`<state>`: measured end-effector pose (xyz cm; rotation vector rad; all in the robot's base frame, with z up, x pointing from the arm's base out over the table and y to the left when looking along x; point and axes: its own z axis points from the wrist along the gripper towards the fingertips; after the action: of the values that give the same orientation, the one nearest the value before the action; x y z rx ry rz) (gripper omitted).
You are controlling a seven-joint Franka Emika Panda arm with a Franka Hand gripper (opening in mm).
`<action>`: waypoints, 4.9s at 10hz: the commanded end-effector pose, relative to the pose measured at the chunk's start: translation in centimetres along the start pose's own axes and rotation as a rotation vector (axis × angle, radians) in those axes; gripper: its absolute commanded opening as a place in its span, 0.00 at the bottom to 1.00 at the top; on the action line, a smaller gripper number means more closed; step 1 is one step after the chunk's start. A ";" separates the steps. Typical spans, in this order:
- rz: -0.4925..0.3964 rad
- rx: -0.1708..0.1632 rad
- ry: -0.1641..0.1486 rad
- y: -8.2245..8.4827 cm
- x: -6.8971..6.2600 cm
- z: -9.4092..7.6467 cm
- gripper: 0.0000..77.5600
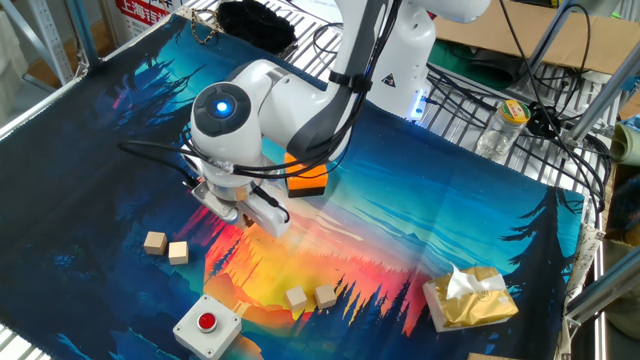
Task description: Stack the blocks into a pyramid shape
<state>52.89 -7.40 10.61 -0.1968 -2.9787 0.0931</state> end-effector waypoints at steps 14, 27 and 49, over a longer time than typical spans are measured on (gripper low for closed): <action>-0.097 -0.003 -0.017 -2.0 -0.1 2.9 0.01; -0.084 -0.002 0.002 -1.9 0.0 3.3 0.01; -0.033 0.017 0.020 -2.8 2.1 1.3 1.00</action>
<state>50.39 -9.82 9.75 -0.1425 -2.9561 0.1092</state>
